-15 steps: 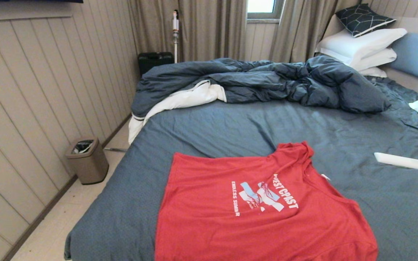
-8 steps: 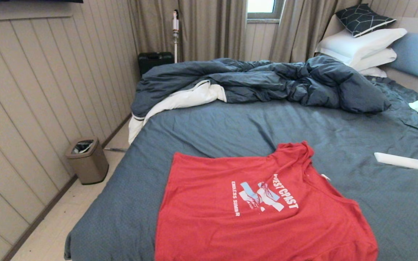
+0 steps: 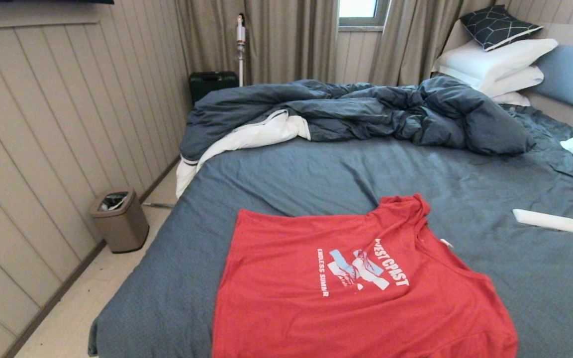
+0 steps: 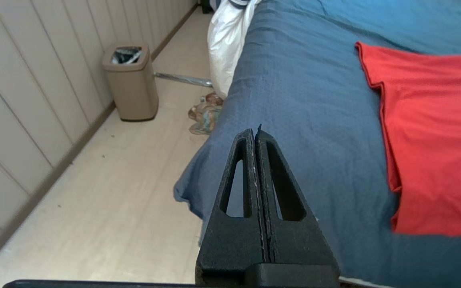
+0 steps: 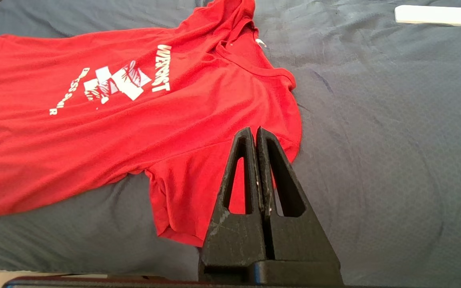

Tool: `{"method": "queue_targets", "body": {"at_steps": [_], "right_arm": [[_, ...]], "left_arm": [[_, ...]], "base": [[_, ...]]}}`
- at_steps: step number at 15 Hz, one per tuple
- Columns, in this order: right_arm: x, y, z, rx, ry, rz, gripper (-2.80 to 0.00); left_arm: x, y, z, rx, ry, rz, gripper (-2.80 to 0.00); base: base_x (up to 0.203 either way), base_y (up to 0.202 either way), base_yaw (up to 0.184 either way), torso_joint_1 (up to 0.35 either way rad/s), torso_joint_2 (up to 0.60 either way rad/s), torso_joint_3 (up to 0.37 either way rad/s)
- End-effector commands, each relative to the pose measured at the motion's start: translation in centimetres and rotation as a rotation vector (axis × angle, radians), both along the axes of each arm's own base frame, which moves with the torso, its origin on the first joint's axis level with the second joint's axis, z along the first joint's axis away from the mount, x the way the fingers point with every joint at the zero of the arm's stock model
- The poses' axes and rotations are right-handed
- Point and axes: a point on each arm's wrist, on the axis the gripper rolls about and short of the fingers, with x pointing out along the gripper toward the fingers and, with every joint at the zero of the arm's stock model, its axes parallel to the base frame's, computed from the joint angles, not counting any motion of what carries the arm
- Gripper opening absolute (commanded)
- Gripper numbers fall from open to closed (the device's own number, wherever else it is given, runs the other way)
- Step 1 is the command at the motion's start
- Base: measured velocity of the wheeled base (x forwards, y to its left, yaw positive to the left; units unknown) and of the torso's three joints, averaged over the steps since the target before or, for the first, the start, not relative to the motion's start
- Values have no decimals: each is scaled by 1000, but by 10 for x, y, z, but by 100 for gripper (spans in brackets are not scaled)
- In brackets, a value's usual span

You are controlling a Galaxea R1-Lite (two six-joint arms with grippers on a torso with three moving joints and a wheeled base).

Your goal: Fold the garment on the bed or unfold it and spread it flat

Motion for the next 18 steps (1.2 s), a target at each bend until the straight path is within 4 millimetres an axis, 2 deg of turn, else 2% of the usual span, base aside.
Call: {"method": "queue_targets", "body": {"at_steps": [1, 18], "right_arm": [[0, 0, 1, 0, -5, -1, -280], [0, 0, 1, 2, -4, -10, -280]], "left_arm": [[0, 0, 0, 17, 3, -7, -280], [0, -1, 1, 40, -4, -40, -280]], "base": [[0, 0, 0, 0, 0, 0], [0, 0, 0, 0, 0, 0]]}}
